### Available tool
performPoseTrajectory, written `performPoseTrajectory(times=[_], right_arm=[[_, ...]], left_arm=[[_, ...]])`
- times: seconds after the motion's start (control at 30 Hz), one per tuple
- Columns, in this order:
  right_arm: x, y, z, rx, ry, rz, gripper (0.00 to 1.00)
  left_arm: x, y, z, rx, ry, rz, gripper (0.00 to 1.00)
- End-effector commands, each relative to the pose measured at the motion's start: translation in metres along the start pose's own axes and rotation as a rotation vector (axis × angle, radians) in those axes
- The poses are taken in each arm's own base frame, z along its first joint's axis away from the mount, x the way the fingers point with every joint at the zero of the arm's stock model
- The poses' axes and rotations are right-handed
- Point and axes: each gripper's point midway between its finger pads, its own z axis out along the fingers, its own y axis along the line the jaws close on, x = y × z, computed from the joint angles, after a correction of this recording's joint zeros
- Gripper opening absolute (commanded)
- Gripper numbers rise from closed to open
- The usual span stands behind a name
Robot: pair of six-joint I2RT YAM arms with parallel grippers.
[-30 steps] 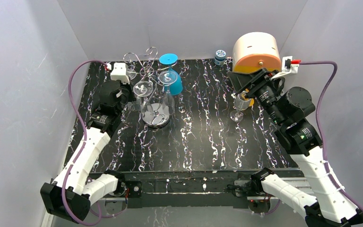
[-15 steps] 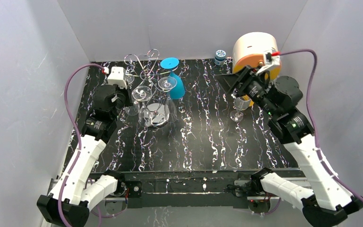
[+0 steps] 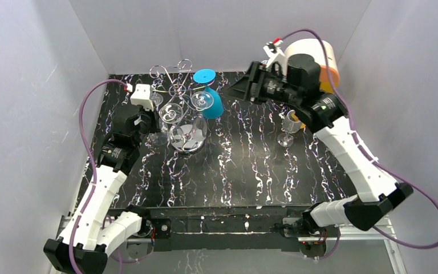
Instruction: Place the wine glass upside down on the wine glass rack
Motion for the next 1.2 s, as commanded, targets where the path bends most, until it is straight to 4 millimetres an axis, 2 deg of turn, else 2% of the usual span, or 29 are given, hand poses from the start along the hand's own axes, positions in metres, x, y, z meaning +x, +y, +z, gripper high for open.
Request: performPoseTrajectory(times=[0.0, 0.1, 0.13, 0.17, 0.2, 0.3, 0.47, 0.8, 1.17], right_arm=[[0.004, 0.075, 0.013, -0.137, 0.022, 0.023, 0.71], [0.011, 0.099, 0.038, -0.134, 0.028, 0.040, 0.69], [0.015, 0.102, 0.051, -0.118, 0.036, 0.047, 0.67], [0.015, 0.109, 0.055, -0.110, 0.024, 0.047, 0.66], [0.017, 0.108, 0.068, -0.082, 0.020, 0.049, 0.65], [0.017, 0.113, 0.091, -0.049, -0.003, 0.074, 0.61], [0.019, 0.120, 0.123, 0.011, -0.073, 0.087, 0.53], [0.026, 0.128, 0.156, 0.012, -0.123, 0.077, 0.55], [0.035, 0.130, 0.175, -0.014, -0.099, 0.148, 0.56]], left_arm=[[-0.033, 0.002, -0.016, 0.001, -0.105, -0.004, 0.00], [-0.036, 0.005, -0.019, -0.010, -0.117, 0.003, 0.00], [-0.037, 0.006, -0.020, -0.014, -0.123, 0.009, 0.00], [-0.038, 0.007, -0.020, -0.017, -0.130, 0.012, 0.00], [-0.040, 0.007, -0.021, -0.018, -0.140, 0.015, 0.00], [-0.043, 0.007, -0.022, -0.017, -0.160, 0.023, 0.00], [-0.049, 0.006, -0.026, -0.010, -0.194, 0.023, 0.00], [-0.054, 0.004, -0.038, 0.011, -0.234, 0.010, 0.00], [-0.062, -0.001, -0.046, 0.043, -0.257, 0.003, 0.00]])
